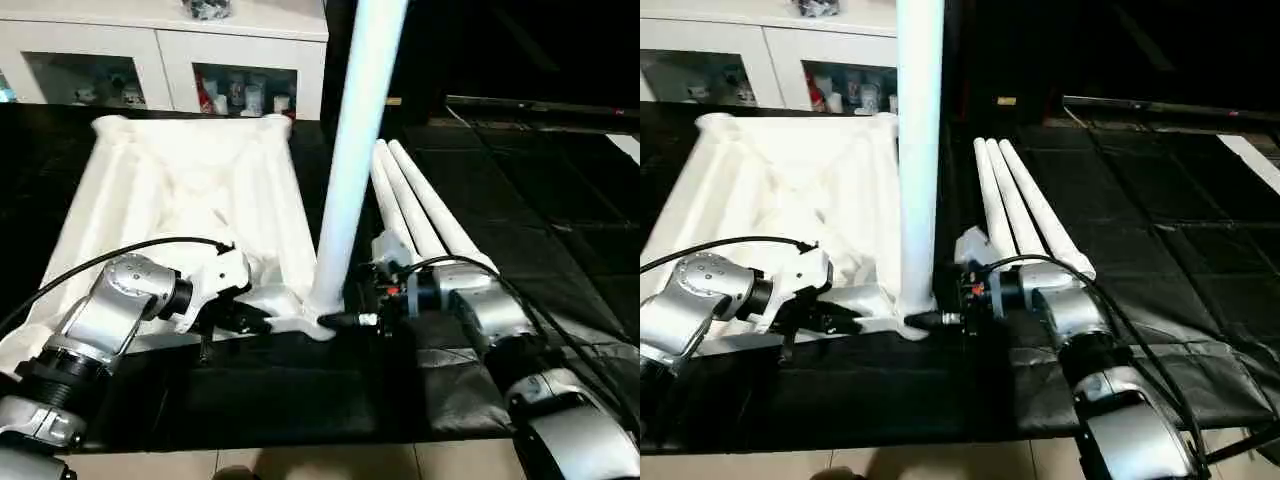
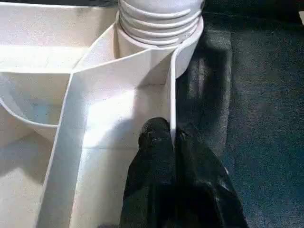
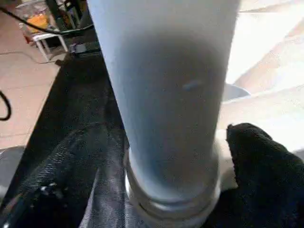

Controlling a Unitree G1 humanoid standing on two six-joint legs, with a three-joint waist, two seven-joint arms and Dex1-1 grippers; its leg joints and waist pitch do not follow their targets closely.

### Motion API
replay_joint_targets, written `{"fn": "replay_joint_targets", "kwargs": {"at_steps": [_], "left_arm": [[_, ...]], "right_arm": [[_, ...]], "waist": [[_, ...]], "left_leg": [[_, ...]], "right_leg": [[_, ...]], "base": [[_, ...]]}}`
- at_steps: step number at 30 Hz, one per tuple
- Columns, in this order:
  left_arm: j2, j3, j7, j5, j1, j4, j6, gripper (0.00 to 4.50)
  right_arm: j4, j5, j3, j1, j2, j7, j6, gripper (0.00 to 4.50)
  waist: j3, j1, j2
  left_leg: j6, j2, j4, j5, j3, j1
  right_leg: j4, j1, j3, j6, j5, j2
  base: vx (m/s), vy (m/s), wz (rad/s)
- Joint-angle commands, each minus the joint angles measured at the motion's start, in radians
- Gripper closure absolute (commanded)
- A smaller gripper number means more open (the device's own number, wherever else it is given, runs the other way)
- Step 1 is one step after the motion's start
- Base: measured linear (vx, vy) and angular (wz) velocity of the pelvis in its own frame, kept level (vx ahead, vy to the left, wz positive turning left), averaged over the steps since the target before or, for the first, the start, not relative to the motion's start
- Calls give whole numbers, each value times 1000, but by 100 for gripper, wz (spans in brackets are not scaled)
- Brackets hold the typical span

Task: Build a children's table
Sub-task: Rotate leg to tighten

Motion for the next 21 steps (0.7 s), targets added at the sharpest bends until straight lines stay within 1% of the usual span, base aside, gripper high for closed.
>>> {"fn": "replay_joint_targets", "kwargs": {"at_steps": [1,4,5,7,9,10,11,12,18,21], "left_arm": [[-9,-23,-39,-3,-31,-7,-31,450],[-3,-28,-51,-5,-30,-1,-41,450],[-2,-29,-53,-5,-31,0,-43,450],[0,-31,-59,-4,-31,8,-53,450],[1,-31,-61,-3,-30,11,-57,450],[1,-32,-63,-3,-31,14,-61,450],[0,-33,-64,-3,-32,17,-64,450],[1,-34,-65,-2,-32,20,-67,450],[-3,-37,-67,0,-39,37,-76,450],[-7,-32,-64,-7,-39,40,-62,450]], "right_arm": [[12,-16,9,-17,-10,30,-16,60],[29,-16,13,-23,-11,36,-25,88],[34,-17,13,-25,-11,37,-26,88],[54,-25,17,-30,-11,38,-41,122],[62,-29,19,-30,-10,40,-45,127],[65,-28,19,-30,-10,40,-46,145],[68,-28,19,-31,-9,41,-46,145],[69,-28,20,-30,-8,42,-46,161],[88,-26,15,-27,4,46,-56,176],[82,-18,12,-16,12,58,-51,178]], "waist": [[-69,-6,10],[-69,-7,8],[-70,-7,9],[-69,-7,10],[-69,-7,10],[-70,-7,10],[-69,-6,10],[-69,-6,11],[-69,-6,12],[-70,-6,11]], "left_leg": [[13,66,-75,-188,-16,17],[14,66,-75,-177,-16,15],[15,65,-74,-176,-16,15],[14,65,-74,-181,-15,17],[13,66,-75,-181,-16,16],[13,66,-74,-180,-16,16],[14,66,-74,-179,-16,16],[13,66,-74,-180,-16,16],[8,66,-75,-195,-16,17],[9,67,-75,-189,-16,17]], "right_leg": [[-60,52,63,-224,-199,-75],[-58,53,64,-227,-190,-76],[-58,52,63,-230,-193,-76],[-60,51,63,-230,-201,-75],[-58,52,63,-231,-195,-75],[-58,52,63,-232,-192,-75],[-58,52,63,-232,-190,-75],[-57,52,63,-231,-192,-75],[-59,52,63,-230,-206,-74],[-57,52,63,-233,-194,-75]], "base": [[0,0,0],[0,0,0],[0,0,0],[0,0,0],[0,0,0],[0,0,0],[0,0,0],[0,0,0],[0,0,0],[0,0,0]]}}
